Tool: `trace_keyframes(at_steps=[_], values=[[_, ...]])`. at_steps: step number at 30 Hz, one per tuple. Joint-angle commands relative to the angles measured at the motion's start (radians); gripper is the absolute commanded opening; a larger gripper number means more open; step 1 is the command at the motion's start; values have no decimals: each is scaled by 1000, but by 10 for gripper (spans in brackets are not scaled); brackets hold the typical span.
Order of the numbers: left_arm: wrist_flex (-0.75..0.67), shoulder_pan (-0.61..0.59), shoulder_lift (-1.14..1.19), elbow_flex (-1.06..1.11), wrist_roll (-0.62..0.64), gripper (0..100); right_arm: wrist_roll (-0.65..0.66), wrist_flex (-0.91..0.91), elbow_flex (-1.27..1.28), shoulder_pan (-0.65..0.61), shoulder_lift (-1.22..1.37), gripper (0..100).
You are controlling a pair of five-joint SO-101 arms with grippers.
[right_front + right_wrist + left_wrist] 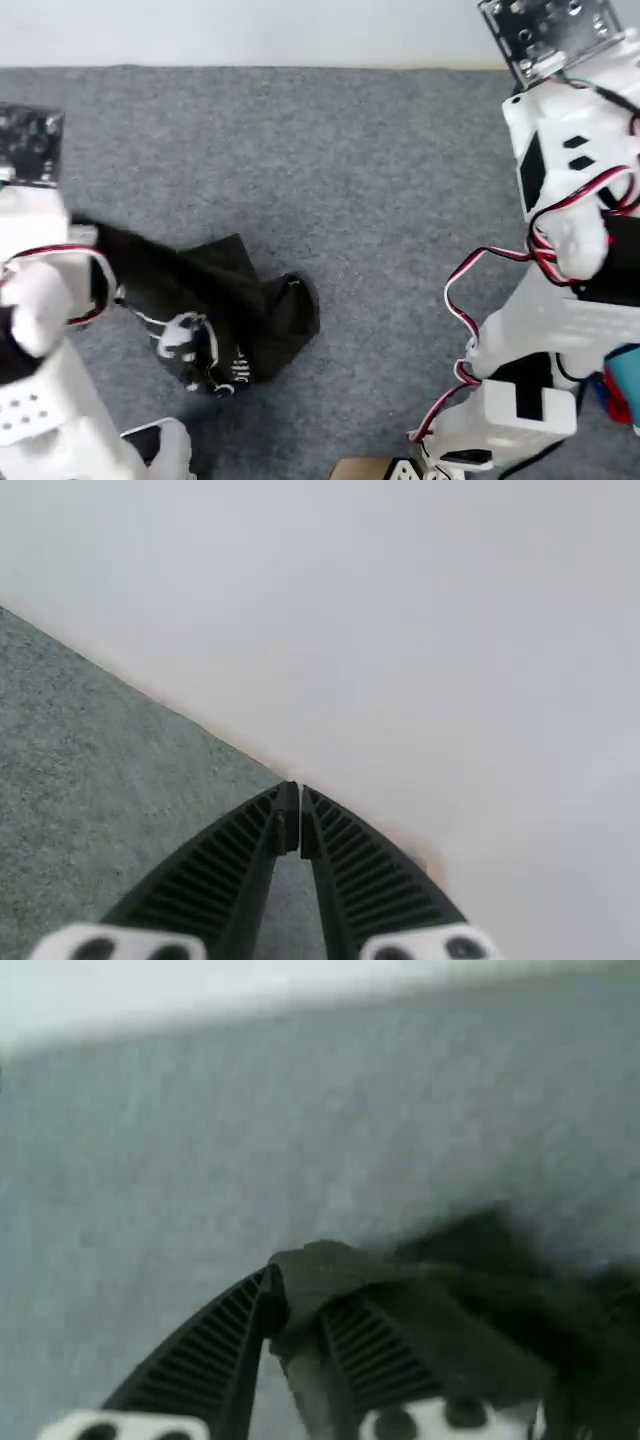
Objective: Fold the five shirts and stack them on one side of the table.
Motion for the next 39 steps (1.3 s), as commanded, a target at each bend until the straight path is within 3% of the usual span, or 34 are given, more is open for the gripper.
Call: trace_keyframes(at_steps=[1,5,14,22,25,29,35,39], values=[[5,-207,-38,153,-130,2,9,36,87,24,-38,10],[-11,-344,-60,309,-235,2,5,36,247,16,-74,10],[-71,-574,-64,602,-313,2,-48,33,743,-243,-160,10],[-163,-586,-64,697,-308,2,-74,16,1060,-599,-117,17],[-187,-586,-64,722,-308,2,-74,16,1086,-694,-51,74],[-207,-586,-64,733,-308,2,20,24,1086,-789,30,237],[-233,-586,-64,731,-308,2,169,16,1088,-911,136,251],[-238,-586,-64,733,-308,2,187,-25,1086,-963,196,251]])
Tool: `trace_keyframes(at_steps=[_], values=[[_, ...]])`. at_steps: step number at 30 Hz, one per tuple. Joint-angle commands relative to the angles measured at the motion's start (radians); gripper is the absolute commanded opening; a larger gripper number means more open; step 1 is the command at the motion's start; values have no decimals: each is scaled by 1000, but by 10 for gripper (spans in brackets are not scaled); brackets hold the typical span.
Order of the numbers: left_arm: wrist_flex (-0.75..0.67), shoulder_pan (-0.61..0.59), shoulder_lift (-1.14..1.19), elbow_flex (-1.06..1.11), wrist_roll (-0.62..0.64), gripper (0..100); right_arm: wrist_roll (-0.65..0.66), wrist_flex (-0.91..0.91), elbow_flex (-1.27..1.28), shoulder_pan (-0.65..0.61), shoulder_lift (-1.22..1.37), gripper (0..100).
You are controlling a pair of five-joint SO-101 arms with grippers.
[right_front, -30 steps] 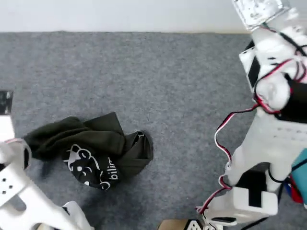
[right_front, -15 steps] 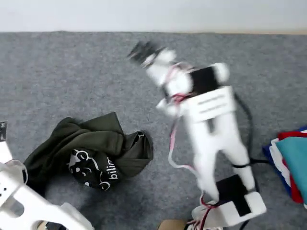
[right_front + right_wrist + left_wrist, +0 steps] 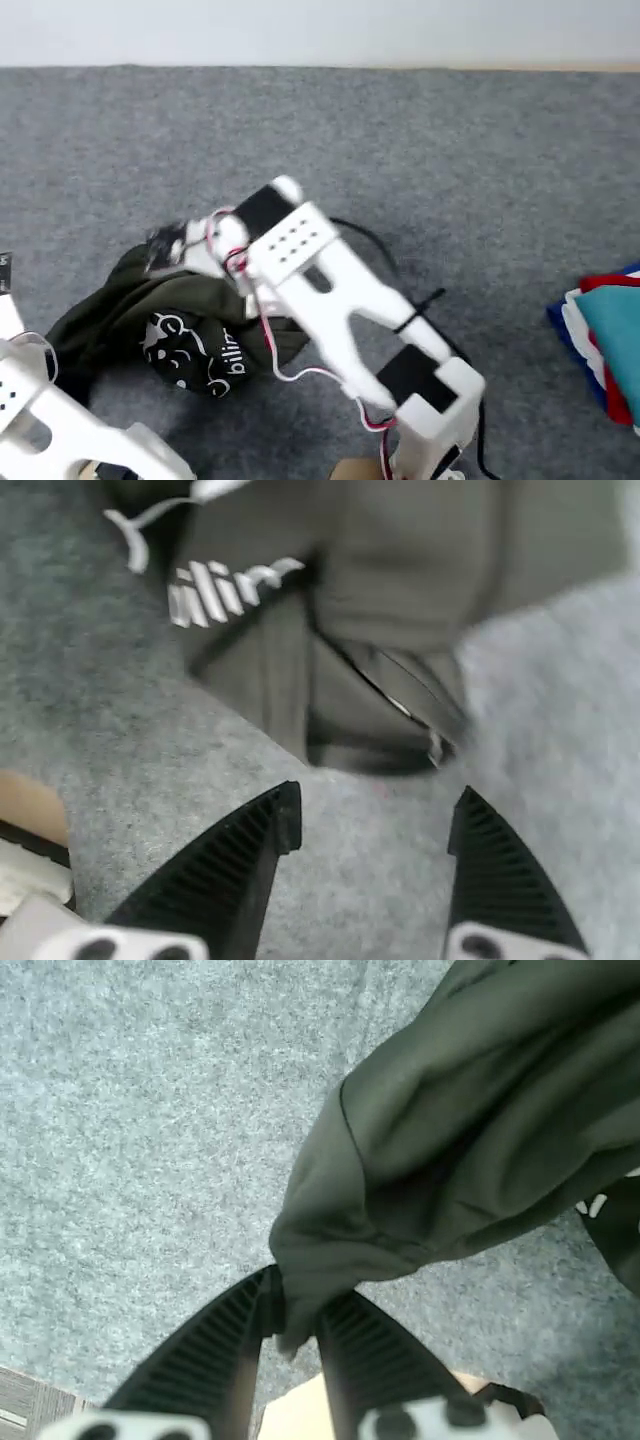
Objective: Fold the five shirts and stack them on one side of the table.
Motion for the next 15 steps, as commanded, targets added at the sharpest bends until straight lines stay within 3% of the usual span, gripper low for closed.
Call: trace_keyframes(at_steps=[1,15], values=[[-17,-6,-20,-4,-6,2,23,-44,-5,-36,25,251],[-17,-6,-20,-4,-6,2,-46,-262,-5,-70,191,251]])
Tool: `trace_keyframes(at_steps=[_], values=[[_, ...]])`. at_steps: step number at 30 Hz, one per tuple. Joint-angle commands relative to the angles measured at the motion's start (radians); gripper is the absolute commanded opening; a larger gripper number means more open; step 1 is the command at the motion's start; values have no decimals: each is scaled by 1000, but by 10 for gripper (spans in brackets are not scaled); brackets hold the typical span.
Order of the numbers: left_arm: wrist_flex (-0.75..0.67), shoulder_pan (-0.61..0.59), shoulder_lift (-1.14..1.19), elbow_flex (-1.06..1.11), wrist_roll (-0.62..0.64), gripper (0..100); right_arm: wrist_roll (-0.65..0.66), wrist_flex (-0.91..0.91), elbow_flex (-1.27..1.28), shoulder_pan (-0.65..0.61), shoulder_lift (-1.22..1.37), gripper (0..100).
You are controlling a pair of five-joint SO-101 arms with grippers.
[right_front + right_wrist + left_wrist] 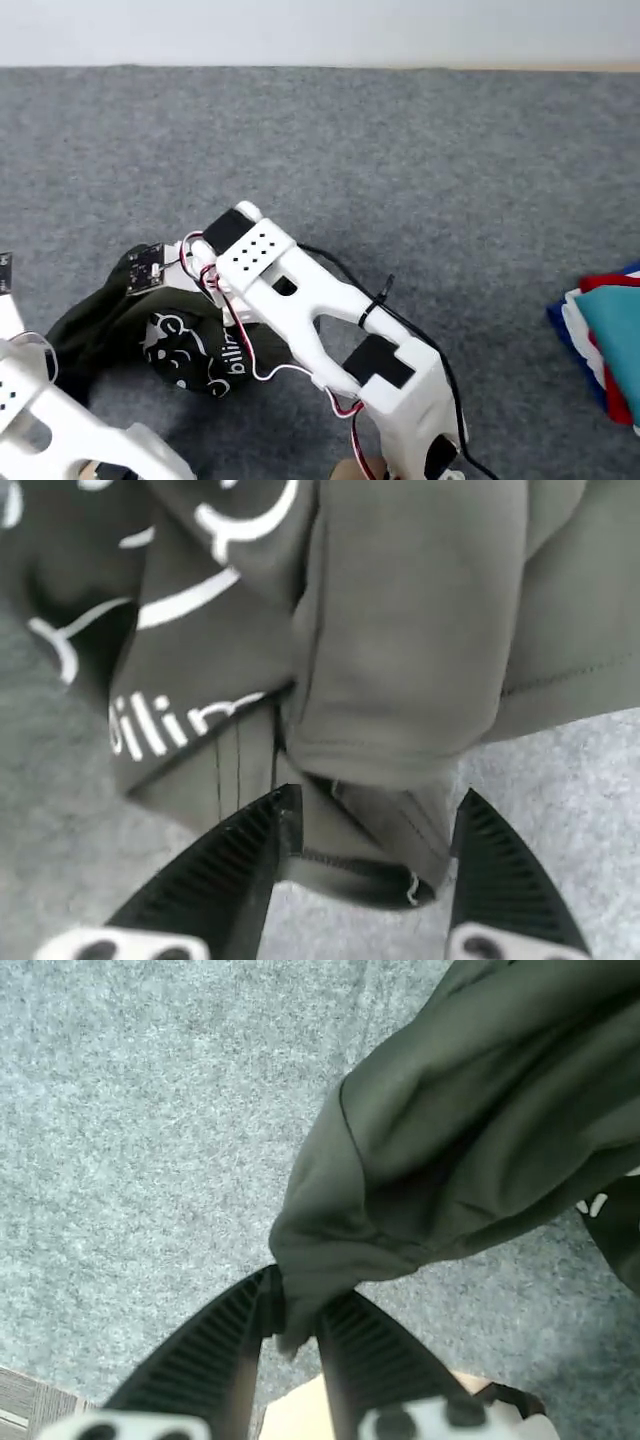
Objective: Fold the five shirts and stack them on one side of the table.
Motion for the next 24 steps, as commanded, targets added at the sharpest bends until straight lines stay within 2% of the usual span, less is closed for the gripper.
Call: trace_keyframes(at_steps=[1,9,16,24], values=[[-17,-6,-20,-4,-3,2,-41,-38,-5,-31,-5,251],[-17,-6,-20,-4,-3,2,-69,-36,-5,-87,15,251],[-17,-6,-20,-4,-3,2,-69,-47,-2,-85,33,251],[-17,-12,-20,-4,-3,2,-69,-157,-9,-50,137,244]])
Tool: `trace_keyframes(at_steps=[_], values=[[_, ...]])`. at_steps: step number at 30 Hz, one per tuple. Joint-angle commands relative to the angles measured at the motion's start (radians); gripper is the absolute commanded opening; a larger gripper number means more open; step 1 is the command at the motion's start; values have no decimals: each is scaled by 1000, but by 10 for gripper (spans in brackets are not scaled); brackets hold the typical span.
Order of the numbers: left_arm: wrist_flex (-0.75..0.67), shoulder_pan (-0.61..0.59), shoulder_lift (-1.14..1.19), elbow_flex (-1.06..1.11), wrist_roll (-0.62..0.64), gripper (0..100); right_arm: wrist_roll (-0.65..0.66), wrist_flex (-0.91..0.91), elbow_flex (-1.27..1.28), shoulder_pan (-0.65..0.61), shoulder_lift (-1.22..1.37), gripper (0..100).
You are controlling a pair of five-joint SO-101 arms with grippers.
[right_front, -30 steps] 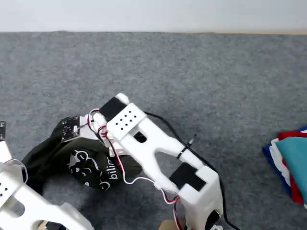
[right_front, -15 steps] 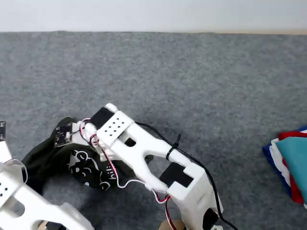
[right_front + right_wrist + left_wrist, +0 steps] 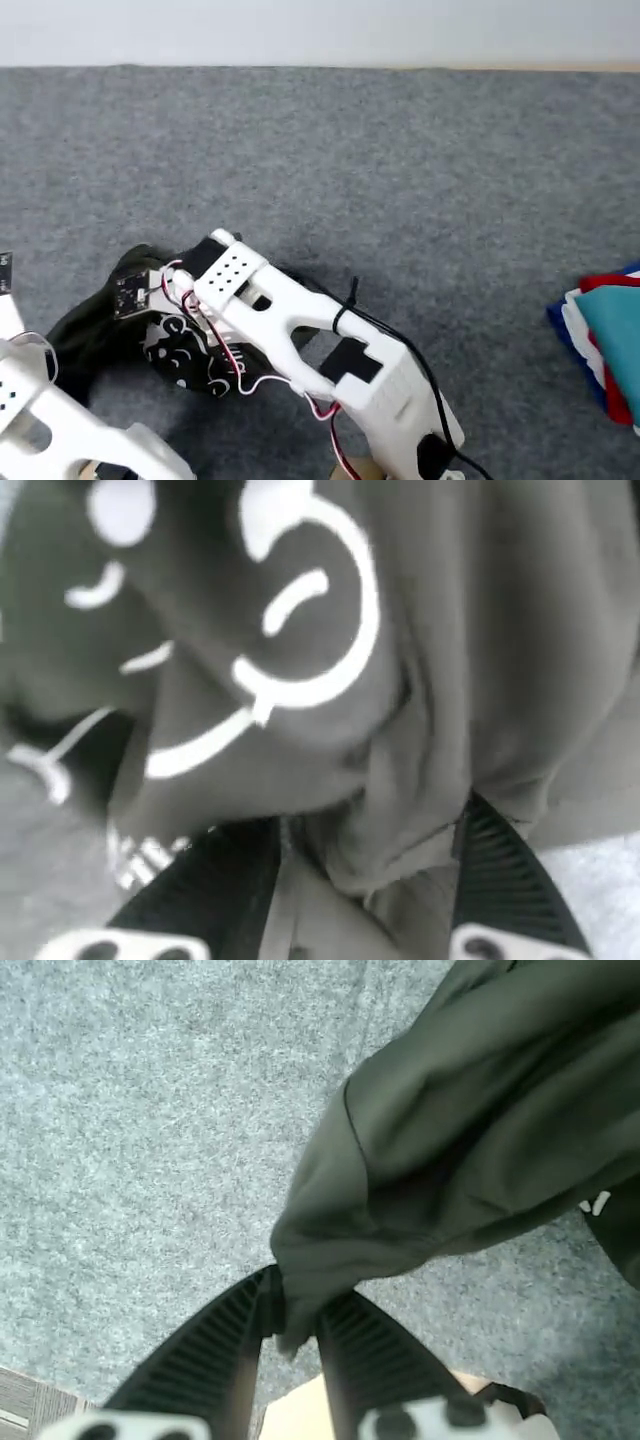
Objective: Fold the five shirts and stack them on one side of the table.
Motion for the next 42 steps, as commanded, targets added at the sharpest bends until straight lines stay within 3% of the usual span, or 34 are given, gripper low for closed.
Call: trace_keyframes(at_steps=[1,6,8,19,23,26,34,38,42], values=[[-17,-12,-20,-2,-3,2,-9,-42,-17,28,-8,229],[-12,-12,-20,-2,-3,2,-6,-15,-91,38,-10,43],[-11,-9,-20,-4,-3,2,-6,21,-143,50,-10,12],[11,21,-21,-173,-2,2,-5,289,-436,147,-10,11],[135,164,-21,-335,15,2,-5,400,-651,202,-12,11],[196,319,-21,-484,110,2,0,397,-755,265,-56,10],[175,764,-12,-776,272,2,25,397,-799,414,-262,10],[127,858,-15,-789,288,2,25,397,-799,522,-360,10],[95,867,-20,-791,288,2,25,398,-729,625,-438,10]])
